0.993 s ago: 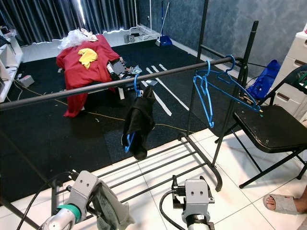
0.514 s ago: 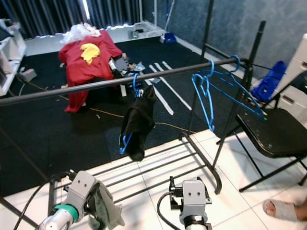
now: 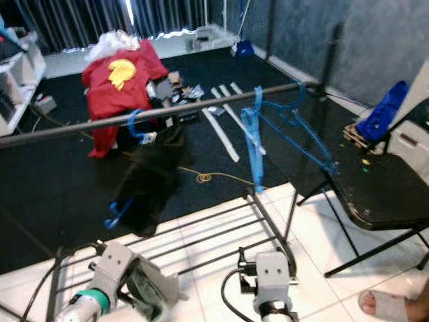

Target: Hang hanger

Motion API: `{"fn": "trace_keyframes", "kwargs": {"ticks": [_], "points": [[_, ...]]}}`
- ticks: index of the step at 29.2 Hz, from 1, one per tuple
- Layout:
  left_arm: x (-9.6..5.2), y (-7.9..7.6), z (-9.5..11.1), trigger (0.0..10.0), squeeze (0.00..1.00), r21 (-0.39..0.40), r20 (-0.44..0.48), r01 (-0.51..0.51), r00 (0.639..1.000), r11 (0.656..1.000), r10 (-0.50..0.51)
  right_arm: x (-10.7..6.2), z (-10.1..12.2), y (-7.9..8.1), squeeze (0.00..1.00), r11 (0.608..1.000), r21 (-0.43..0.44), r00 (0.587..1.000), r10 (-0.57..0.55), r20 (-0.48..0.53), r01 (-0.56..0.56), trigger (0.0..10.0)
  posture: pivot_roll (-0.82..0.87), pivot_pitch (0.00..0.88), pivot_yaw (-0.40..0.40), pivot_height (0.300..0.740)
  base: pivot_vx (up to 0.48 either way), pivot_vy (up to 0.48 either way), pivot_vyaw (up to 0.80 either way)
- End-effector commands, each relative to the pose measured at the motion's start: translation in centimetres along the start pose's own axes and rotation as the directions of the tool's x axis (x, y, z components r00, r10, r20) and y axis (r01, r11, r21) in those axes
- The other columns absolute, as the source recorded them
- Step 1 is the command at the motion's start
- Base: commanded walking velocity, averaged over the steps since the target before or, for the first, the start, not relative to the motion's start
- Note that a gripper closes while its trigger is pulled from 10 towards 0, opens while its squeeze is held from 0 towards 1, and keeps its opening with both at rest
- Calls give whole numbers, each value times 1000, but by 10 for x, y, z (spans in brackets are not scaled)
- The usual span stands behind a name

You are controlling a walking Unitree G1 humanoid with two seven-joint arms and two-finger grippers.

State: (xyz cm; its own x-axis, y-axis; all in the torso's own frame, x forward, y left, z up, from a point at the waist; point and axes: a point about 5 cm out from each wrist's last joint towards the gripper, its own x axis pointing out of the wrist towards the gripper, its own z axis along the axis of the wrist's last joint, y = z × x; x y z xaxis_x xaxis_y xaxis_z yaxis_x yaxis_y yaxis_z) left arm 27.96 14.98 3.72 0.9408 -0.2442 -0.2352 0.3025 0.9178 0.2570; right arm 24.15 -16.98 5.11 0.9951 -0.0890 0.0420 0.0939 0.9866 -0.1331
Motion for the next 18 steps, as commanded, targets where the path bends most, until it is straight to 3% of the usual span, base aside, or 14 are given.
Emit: {"fn": "trace_keyframes", "kwargs": {"ticks": [1,16,18], "points": [[-5,3,-8,10000,0,4,-33,-4,999,1000,4,-4,-3,6,0,1000,12,1000,13,-20,-13,10000,-322,62,136,740,0,0,0],[-4,4,-7,10000,0,-13,-34,-19,999,1000,18,-6,-3,5,0,1000,13,1000,9,-22,-9,10000,-325,70,138,740,0,0,0],[-3,3,-6,10000,0,-40,-36,-14,999,999,13,-3,5,4,0,1000,-22,1000,19,16,-18,10000,-328,79,137,740,0,0,0]]}}
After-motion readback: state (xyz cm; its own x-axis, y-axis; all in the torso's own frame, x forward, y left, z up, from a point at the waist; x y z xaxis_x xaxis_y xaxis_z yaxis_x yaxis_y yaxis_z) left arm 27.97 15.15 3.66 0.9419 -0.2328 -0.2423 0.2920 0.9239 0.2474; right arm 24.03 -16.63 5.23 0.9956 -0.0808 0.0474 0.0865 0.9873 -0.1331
